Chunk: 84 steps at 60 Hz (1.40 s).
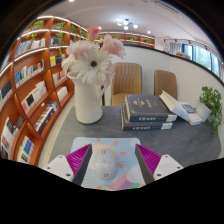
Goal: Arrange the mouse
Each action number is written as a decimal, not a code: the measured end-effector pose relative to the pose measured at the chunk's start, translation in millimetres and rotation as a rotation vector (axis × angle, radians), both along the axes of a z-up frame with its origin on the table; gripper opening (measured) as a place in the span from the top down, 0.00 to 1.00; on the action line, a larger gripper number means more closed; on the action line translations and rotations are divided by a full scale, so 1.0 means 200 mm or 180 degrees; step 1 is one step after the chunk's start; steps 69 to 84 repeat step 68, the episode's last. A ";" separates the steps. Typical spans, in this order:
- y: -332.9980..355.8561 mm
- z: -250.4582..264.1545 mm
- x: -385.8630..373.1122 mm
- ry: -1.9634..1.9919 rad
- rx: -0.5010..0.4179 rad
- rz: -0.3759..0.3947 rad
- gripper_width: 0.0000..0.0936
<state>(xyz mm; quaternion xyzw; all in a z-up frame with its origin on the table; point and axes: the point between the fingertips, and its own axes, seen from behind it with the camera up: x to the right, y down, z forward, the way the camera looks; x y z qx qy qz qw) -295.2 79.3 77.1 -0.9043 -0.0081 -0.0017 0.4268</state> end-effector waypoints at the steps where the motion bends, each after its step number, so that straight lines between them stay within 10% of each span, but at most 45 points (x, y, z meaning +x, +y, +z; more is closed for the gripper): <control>1: -0.01 0.05 0.01 0.0007 0.0032 0.0007 0.07; 23: -0.48 0.79 0.30 0.0170 0.0587 0.0028 0.07; 84: -1.15 0.97 0.67 0.0128 0.0668 0.0093 0.09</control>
